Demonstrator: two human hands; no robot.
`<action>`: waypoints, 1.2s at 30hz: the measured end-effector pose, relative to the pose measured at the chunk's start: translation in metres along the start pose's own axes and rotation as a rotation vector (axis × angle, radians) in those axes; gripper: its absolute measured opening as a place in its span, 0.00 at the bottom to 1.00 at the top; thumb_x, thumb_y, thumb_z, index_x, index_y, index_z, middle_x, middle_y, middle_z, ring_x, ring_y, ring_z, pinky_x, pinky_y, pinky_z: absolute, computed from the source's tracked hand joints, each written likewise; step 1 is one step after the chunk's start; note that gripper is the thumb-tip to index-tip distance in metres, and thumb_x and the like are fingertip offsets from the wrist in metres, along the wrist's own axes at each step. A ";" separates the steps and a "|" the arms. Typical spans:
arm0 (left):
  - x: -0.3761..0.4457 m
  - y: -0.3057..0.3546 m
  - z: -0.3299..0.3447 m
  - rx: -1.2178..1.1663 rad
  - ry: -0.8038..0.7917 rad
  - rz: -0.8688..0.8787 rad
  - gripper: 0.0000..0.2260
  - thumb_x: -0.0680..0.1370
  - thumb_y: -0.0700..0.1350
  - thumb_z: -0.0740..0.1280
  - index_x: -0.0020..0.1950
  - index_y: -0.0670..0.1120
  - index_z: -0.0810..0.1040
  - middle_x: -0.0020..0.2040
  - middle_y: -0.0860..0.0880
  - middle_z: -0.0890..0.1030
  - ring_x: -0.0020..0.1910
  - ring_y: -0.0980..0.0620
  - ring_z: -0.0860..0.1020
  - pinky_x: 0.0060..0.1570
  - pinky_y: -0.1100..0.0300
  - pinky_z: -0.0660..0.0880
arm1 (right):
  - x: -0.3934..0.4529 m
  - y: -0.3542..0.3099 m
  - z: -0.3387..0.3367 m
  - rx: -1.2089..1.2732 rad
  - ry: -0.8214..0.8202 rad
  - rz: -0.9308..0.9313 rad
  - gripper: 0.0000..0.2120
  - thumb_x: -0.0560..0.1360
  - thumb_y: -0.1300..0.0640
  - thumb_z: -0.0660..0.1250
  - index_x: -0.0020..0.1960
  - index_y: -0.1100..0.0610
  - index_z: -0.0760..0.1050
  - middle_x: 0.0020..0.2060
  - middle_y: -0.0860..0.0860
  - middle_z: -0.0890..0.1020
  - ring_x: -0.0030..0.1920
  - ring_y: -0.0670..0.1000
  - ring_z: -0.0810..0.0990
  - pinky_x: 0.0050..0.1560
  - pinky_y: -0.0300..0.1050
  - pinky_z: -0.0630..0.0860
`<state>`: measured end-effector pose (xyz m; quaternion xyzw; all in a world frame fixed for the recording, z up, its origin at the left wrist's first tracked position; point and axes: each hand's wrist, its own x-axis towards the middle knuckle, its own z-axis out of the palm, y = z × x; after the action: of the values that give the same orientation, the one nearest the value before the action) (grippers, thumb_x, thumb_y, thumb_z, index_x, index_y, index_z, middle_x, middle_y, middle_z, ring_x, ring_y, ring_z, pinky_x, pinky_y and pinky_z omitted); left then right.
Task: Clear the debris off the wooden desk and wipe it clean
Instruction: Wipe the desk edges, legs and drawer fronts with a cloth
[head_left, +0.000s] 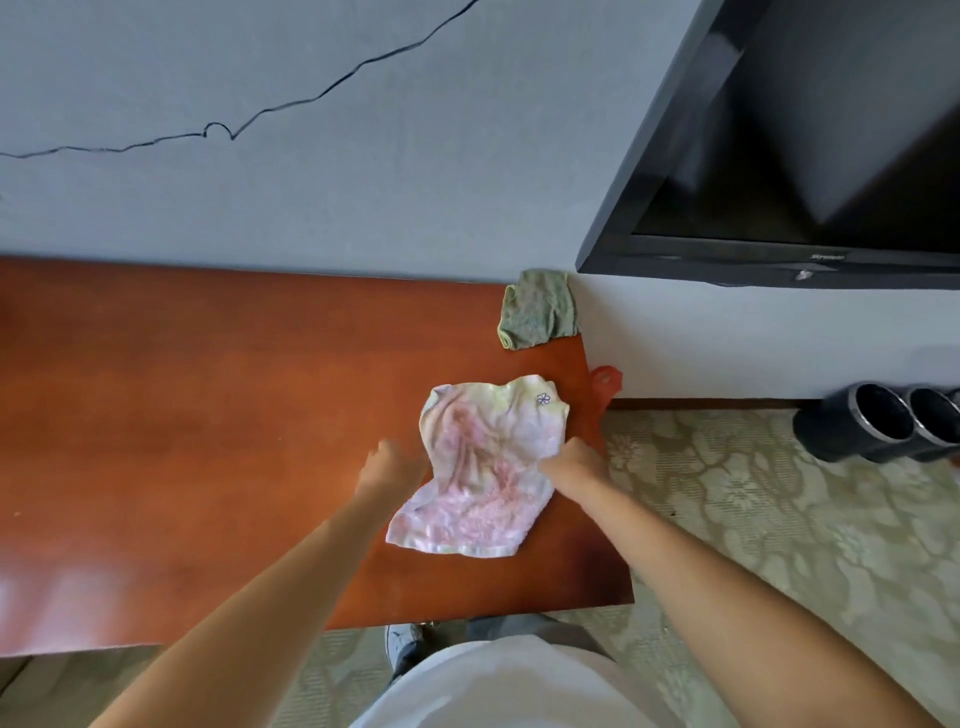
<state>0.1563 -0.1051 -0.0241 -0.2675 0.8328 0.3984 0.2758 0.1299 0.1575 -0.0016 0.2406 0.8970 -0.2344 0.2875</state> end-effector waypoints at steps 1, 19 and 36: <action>-0.003 -0.009 0.008 0.069 -0.045 -0.015 0.19 0.76 0.53 0.67 0.60 0.41 0.80 0.56 0.42 0.82 0.54 0.42 0.80 0.53 0.51 0.77 | 0.000 0.006 0.011 -0.009 -0.056 0.022 0.19 0.75 0.50 0.69 0.61 0.59 0.76 0.57 0.55 0.82 0.53 0.56 0.82 0.45 0.49 0.79; -0.049 -0.010 0.008 -0.851 -0.226 -0.300 0.08 0.83 0.35 0.63 0.50 0.32 0.79 0.33 0.41 0.81 0.28 0.48 0.81 0.29 0.57 0.80 | -0.030 0.067 -0.017 0.994 -0.400 0.334 0.09 0.76 0.62 0.76 0.53 0.62 0.79 0.33 0.52 0.74 0.30 0.49 0.74 0.35 0.46 0.80; 0.004 0.041 0.043 0.287 -0.031 0.485 0.20 0.83 0.42 0.62 0.76 0.53 0.72 0.78 0.50 0.68 0.74 0.50 0.69 0.69 0.50 0.72 | 0.063 0.019 0.000 0.202 0.050 0.126 0.23 0.74 0.49 0.74 0.62 0.60 0.71 0.58 0.55 0.76 0.49 0.55 0.81 0.42 0.47 0.79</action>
<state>0.1365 -0.0488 -0.0281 -0.0123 0.9161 0.3347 0.2203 0.0956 0.1909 -0.0465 0.3301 0.8588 -0.2990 0.2534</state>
